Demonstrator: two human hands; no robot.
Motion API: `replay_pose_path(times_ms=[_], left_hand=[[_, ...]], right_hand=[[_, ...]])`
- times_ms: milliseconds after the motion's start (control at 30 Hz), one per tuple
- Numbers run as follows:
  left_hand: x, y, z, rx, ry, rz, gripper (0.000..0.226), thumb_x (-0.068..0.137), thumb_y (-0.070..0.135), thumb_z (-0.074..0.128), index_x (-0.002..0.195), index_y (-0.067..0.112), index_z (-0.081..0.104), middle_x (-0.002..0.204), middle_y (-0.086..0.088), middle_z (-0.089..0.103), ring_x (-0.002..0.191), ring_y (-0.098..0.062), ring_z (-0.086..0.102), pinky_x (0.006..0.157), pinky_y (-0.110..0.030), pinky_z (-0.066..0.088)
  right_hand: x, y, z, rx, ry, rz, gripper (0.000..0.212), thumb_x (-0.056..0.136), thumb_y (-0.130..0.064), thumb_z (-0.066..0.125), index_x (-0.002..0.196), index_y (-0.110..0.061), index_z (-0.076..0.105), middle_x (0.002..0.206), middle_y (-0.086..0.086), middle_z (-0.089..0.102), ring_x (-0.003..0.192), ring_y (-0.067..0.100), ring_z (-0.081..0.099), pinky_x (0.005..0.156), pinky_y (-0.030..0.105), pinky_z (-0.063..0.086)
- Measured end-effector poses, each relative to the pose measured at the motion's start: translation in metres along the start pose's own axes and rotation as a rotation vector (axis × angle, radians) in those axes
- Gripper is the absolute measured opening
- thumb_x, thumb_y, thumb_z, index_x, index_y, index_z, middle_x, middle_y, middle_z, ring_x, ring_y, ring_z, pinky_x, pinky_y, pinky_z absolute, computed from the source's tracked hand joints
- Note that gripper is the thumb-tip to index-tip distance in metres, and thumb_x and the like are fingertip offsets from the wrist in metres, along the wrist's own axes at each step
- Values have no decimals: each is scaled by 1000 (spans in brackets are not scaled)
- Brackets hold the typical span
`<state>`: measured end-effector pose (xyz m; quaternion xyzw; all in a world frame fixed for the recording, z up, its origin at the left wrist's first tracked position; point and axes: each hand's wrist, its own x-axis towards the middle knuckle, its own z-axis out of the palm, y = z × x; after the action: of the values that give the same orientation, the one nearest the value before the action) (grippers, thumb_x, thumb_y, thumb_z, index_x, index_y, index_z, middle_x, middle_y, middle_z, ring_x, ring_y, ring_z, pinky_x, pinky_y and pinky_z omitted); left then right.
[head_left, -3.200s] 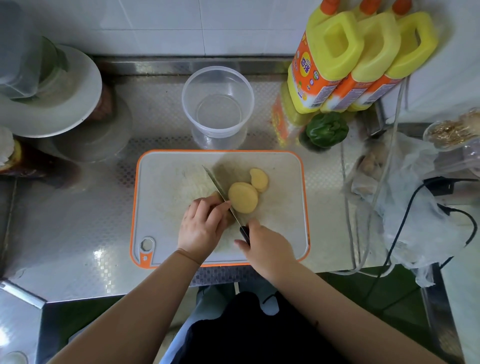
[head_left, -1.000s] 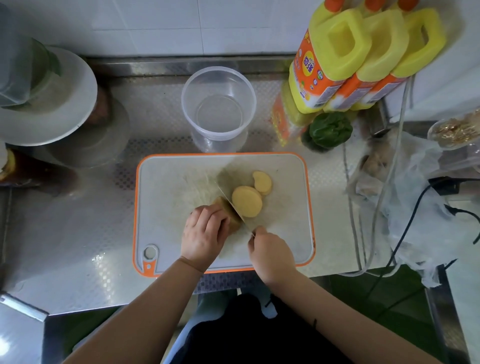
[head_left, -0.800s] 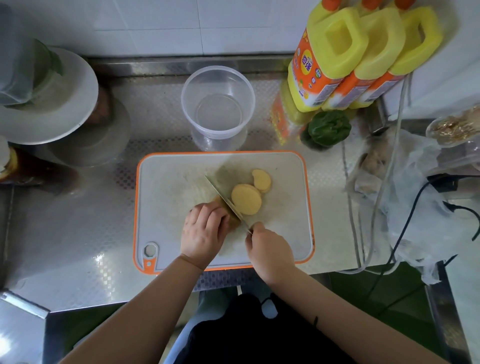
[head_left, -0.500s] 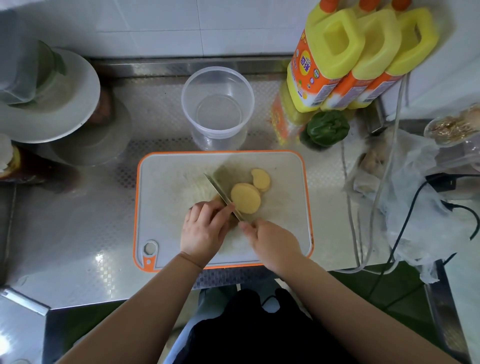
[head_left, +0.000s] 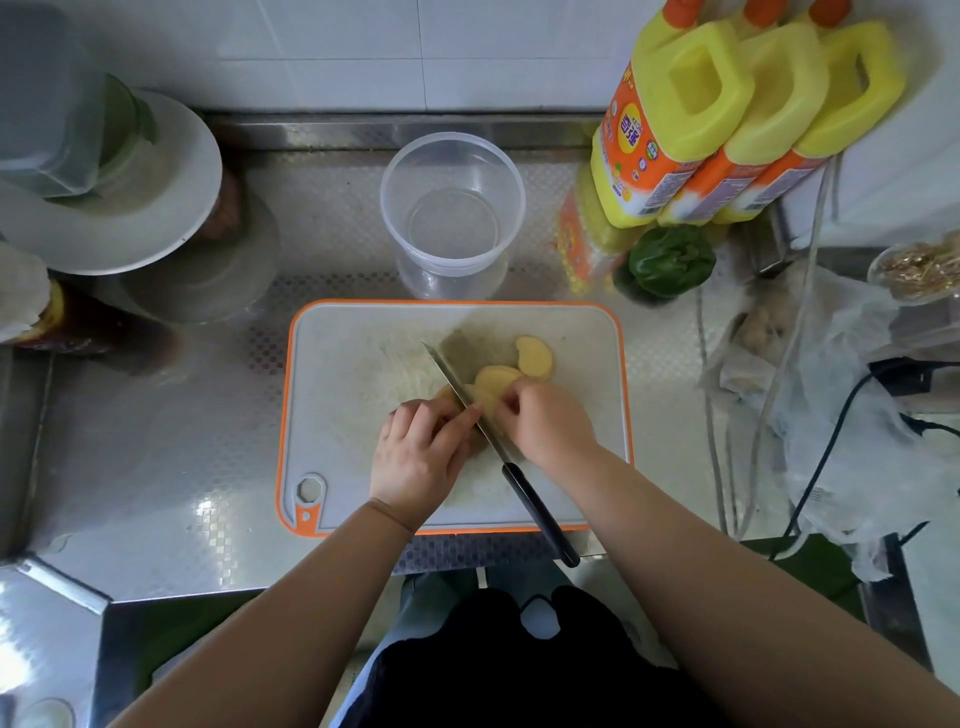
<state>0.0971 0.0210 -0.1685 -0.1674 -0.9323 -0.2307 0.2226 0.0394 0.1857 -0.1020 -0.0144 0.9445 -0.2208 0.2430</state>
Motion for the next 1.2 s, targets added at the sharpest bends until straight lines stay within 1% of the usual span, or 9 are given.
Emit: replay_pose_path(times_ms=[333, 467, 533, 600, 733, 900, 1033, 1100, 1200], left_hand=[[0, 0, 0, -6, 1, 6, 25, 103, 22, 43, 124, 22, 57, 105, -1, 48, 88, -27, 49, 71, -37, 44], [1, 1, -1, -14, 18, 5, 23, 102, 21, 47, 122, 22, 58, 104, 0, 48, 88, -26, 49, 71, -37, 44], [1, 1, 0, -10, 24, 4, 22, 102, 21, 49, 122, 22, 58, 104, 0, 48, 87, -26, 49, 71, -37, 45], [0, 1, 2, 0, 32, -8, 22, 102, 23, 50, 123, 20, 57, 105, -1, 49, 87, -26, 50, 70, -37, 45], [-1, 4, -1, -64, 55, -72, 17, 102, 23, 52, 113, 11, 54, 98, -10, 63, 85, -26, 54, 73, -34, 46], [1, 1, -4, -136, 53, -60, 11, 101, 23, 53, 96, 13, 53, 93, -11, 64, 84, -25, 54, 76, -31, 45], [-1, 0, -4, -137, 60, -48, 10, 101, 21, 52, 97, 12, 55, 95, -12, 63, 85, -26, 54, 76, -31, 44], [-2, -1, -3, -141, 64, -48, 8, 100, 20, 53, 99, 12, 55, 96, -12, 63, 87, -27, 54, 78, -32, 44], [-2, -3, 0, -143, 72, -45, 8, 97, 17, 58, 102, 11, 55, 99, -12, 63, 89, -28, 55, 79, -34, 45]], right_hand=[[21, 17, -7, -99, 76, 120, 25, 96, -27, 47, 111, -10, 58, 99, 10, 65, 93, 34, 61, 71, 35, 42], [0, 10, -15, -92, 141, 110, 31, 101, -38, 38, 105, -12, 54, 87, 4, 61, 87, 30, 62, 64, 32, 38], [-27, 2, -13, -88, 13, 77, 45, 97, -56, 30, 98, -17, 52, 80, -1, 59, 81, 24, 62, 62, 31, 40], [-52, -5, -6, -55, -151, 62, 55, 89, -69, 33, 107, -20, 50, 92, -3, 61, 86, 21, 62, 69, 33, 45], [-66, -9, 14, -157, -162, 6, 36, 98, -43, 43, 117, -13, 44, 103, 4, 61, 94, 25, 63, 74, 34, 46], [-58, -11, 29, -70, -55, 67, 23, 98, -27, 41, 116, -12, 39, 79, 2, 51, 75, 25, 57, 63, 33, 42], [-58, -5, 32, -104, 69, 82, 13, 98, -25, 48, 106, -15, 53, 81, 3, 63, 77, 23, 64, 61, 28, 41], [-67, -10, 31, -196, 192, 0, 10, 84, -19, 69, 85, -14, 60, 61, 1, 60, 53, 21, 61, 47, 24, 31], [-81, -24, 27, -313, 263, -54, 29, 58, -14, 87, 66, -17, 58, 42, -5, 45, 30, 14, 45, 39, 19, 19]])
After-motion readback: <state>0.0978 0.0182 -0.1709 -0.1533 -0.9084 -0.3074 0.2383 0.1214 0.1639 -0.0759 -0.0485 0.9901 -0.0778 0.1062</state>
